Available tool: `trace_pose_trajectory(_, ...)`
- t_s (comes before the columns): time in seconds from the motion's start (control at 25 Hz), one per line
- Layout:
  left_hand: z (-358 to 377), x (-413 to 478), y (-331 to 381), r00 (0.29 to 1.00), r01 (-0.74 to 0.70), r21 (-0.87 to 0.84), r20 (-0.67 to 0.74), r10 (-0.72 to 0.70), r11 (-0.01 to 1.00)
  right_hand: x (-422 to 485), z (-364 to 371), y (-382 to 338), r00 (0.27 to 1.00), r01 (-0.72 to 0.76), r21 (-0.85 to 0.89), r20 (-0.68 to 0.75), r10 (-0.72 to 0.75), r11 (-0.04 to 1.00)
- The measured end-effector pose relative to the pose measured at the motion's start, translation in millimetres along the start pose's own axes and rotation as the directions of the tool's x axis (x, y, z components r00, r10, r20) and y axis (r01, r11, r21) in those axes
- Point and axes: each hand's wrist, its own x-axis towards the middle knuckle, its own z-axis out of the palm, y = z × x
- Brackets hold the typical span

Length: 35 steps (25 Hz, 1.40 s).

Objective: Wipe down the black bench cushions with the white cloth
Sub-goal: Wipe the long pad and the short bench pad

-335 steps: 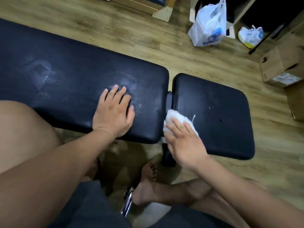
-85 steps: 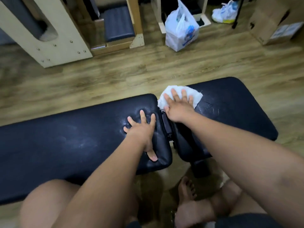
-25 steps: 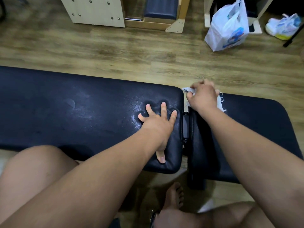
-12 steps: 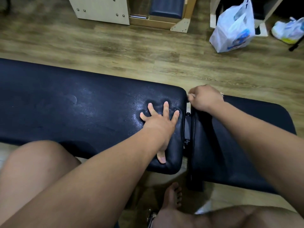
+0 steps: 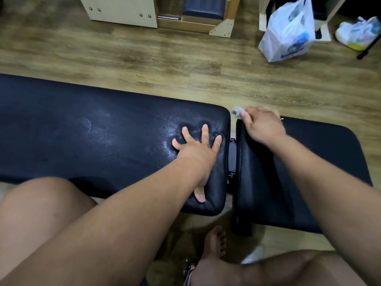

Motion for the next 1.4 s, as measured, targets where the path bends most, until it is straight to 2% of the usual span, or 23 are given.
trace_pose_trajectory(0.08,-1,0,1,1.0,-0.003,0.003,0.001,0.003,1.0,-41,9,-3,0.997,-0.007,0.027,-0.083,0.009,1.0)
trace_pose_trajectory(0.28,-2,-4,1,1.0,0.004,-0.008,0.007,-0.004,1.0,-165,13,-24,0.997,0.014,0.113,-0.079,-0.005,0.993)
trace_pose_trajectory(0.48,2,-9,2,1.0,0.007,-0.01,-0.026,-0.007,1.0,-271,23,-33,0.993,0.103,0.125,-0.063,-0.095,0.987)
trace_pose_trajectory(0.6,3,-7,3,1.0,0.004,-0.016,-0.029,-0.005,1.0,-266,24,-25,0.994,0.106,0.063,-0.021,-0.105,0.992)
trace_pose_trajectory(0.72,3,-5,3,1.0,0.003,-0.009,-0.019,-0.003,1.0,-218,19,-26,1.0,0.016,-0.026,0.022,-0.015,1.0)
trace_pose_trajectory(0.84,2,-3,2,1.0,-0.009,-0.009,-0.006,0.009,1.0,-150,11,-14,0.994,-0.08,-0.027,0.077,0.081,0.996)
trace_pose_trajectory(1.0,-3,-4,1,1.0,-0.01,0.002,0.016,0.01,1.0,-66,1,8,0.983,-0.127,-0.061,0.129,0.134,0.99)
trace_pose_trajectory(1.12,-5,-6,0,1.0,-0.004,-0.01,0.021,0.004,1.0,-41,-7,10,0.968,-0.172,-0.018,0.181,0.172,0.985)
trace_pose_trajectory(1.24,-2,-7,1,1.0,-0.002,-0.007,0.007,0.002,1.0,-83,-1,1,0.981,-0.176,0.001,0.088,0.175,0.984)
trace_pose_trajectory(1.32,0,-5,1,1.0,0.0,-0.007,-0.009,-0.001,1.0,-152,7,-12,0.989,-0.149,0.025,0.027,0.148,0.989)
trace_pose_trajectory(1.4,3,-3,2,1.0,-0.004,-0.005,-0.022,0.004,1.0,-227,14,-22,0.99,-0.135,0.067,0.04,0.132,0.989)
